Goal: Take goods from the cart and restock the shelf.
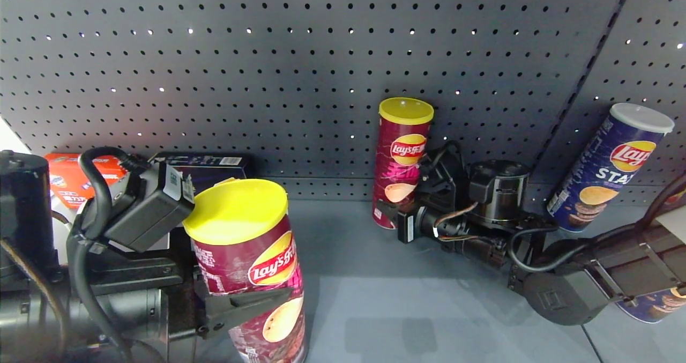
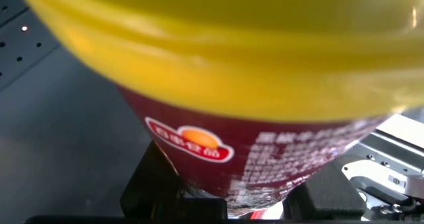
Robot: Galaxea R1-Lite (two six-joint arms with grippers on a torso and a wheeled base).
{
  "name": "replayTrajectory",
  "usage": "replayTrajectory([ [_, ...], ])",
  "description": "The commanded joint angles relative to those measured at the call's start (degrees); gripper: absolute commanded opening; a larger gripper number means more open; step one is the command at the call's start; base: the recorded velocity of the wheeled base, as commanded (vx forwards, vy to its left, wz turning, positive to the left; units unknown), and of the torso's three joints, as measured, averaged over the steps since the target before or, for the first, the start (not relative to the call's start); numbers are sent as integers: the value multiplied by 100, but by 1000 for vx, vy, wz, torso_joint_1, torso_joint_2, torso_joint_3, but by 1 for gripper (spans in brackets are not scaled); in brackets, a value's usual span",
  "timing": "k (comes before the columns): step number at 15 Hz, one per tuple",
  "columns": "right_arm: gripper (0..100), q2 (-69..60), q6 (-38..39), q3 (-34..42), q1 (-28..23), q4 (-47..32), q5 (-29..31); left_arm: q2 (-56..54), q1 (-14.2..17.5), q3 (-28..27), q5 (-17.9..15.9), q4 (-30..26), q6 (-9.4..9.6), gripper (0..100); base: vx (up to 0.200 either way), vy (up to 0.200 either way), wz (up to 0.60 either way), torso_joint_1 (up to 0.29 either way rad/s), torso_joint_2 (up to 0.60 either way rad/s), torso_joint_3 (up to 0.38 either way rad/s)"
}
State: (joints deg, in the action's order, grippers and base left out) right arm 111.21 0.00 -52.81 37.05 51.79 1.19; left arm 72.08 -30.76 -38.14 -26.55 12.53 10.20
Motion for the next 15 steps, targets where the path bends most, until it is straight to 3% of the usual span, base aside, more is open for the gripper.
replayTrajectory([
  [1,0,-118,-9,51,39,-19,4,-1,0,0,1,4,-1,0,0,0,0,0,0,0],
  [7,0,-935,-18,324,461,-195,162,-1,0,-9,1,4,-1,0,0,0,0,0,0,0],
  [15,0,-2262,9,1765,1481,-353,733,-10,-18,-70,1,12,-1,0,0,0,0,0,0,0],
])
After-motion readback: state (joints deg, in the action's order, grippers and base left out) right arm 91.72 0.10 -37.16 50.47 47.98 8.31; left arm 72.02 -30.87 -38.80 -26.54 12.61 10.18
